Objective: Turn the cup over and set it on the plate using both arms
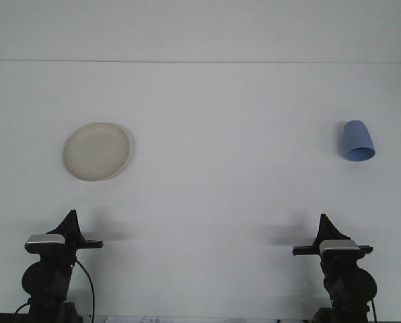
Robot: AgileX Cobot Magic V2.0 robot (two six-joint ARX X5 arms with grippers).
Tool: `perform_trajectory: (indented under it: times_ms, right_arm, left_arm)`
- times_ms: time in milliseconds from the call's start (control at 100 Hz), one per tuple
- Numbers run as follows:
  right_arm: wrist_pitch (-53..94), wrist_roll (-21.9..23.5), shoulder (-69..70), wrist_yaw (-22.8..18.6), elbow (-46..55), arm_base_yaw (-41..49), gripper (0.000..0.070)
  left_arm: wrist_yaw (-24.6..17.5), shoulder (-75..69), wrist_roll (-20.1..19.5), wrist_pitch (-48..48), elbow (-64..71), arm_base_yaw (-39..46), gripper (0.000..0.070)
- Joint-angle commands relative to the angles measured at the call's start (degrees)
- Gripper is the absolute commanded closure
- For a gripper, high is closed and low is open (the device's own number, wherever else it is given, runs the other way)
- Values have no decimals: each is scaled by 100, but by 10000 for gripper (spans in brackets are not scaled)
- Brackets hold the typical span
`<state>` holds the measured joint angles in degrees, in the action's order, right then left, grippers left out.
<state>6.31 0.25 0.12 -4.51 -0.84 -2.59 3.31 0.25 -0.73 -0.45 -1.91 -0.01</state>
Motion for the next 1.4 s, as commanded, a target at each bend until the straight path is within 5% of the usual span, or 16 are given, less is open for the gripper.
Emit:
perform_trajectory:
  times_ms: [0,730,1000,1150,1260,1310,1390]
  right_arm:
    - [-74,57,-7,2,11,-4,693]
    - [-74,92,-7,-2,11,-4,693]
    - [-76,1941,-7,-321,11,4,693]
    - [-446,2564,-7,-264,-96,2,697]
    - [-363,2625,125,175,-640,0,692]
    - [-238,2459,310,365,-1003,0,622]
    - [-59,1943,837,684,-1639,-2,353]
  left_arm:
    - [31,-7,-7,57,109,4,685]
    - [31,-9,-7,57,109,4,685]
    - [31,-7,-7,55,109,4,685]
    - [31,-7,-7,55,109,4,685]
    - [31,-7,-7,55,109,4,685]
    - [31,-7,-7,57,109,4,685]
    - [31,-7,-7,57,109,4,685]
